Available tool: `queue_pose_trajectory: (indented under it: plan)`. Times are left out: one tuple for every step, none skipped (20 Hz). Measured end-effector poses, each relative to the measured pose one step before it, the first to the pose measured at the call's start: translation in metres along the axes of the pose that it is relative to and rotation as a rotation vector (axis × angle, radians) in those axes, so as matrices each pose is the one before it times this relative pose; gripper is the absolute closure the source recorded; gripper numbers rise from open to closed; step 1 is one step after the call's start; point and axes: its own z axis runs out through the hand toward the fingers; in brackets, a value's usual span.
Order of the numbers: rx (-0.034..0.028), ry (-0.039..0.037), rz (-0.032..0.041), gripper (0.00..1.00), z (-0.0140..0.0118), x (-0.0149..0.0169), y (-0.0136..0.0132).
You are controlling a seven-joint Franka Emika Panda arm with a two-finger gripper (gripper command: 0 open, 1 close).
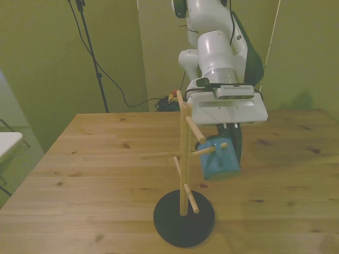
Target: Unload the mug
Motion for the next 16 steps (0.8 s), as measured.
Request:
queue_pose_trajectory:
  plan:
    - [0.00326,-0.00130,-0.00485,1.00,-0.00230,-0.00250,-0.00207]
    - [0.00268,-0.00022,-0.00443,1.00,-0.00210,-0.00200,-0.00165]
    - [0.00257,-0.00009,-0.00497,1.00,-0.00183,-0.00242,-0.00162]
    - [0.00255,-0.00133,-0.00395,1.00,-0.00162,-0.00239,-0.00212]
    - [0.00160,-0.00164,-0.00436,1.00,-0.00164,-0.00227,-0.00206]
    - [0.00106,-0.00236,-0.00390,1.00,-0.00107,-0.00232,-0.00188]
    - [0.00158,-0.00128,-0.00405,1.00,-0.00118,-0.00169,-0.00223]
    - [0.00209,0.00046,-0.00321,1.00,-0.00114,-0.00059,-0.00219]
    - [0.00233,0.00137,-0.00334,1.00,-0.00124,-0.00014,-0.00236]
    - [0.00194,0.00149,-0.00344,1.00,-0.00119,-0.00008,-0.00219]
    - [0.00199,0.00076,-0.00374,1.00,-0.00115,-0.00051,-0.00235]
    - [0.00192,-0.00121,-0.00466,1.00,-0.00103,-0.00166,-0.00268]
    - [0.00193,-0.00554,-0.00644,1.00,-0.00110,-0.00333,-0.00352]
    - [0.00176,-0.01084,-0.00856,1.00,-0.00138,-0.00553,-0.00478]
    - [0.00170,-0.01384,-0.00916,1.00,-0.00165,-0.00643,-0.00578]
    - [0.00303,-0.01140,-0.00929,1.00,-0.00274,-0.00667,-0.00691]
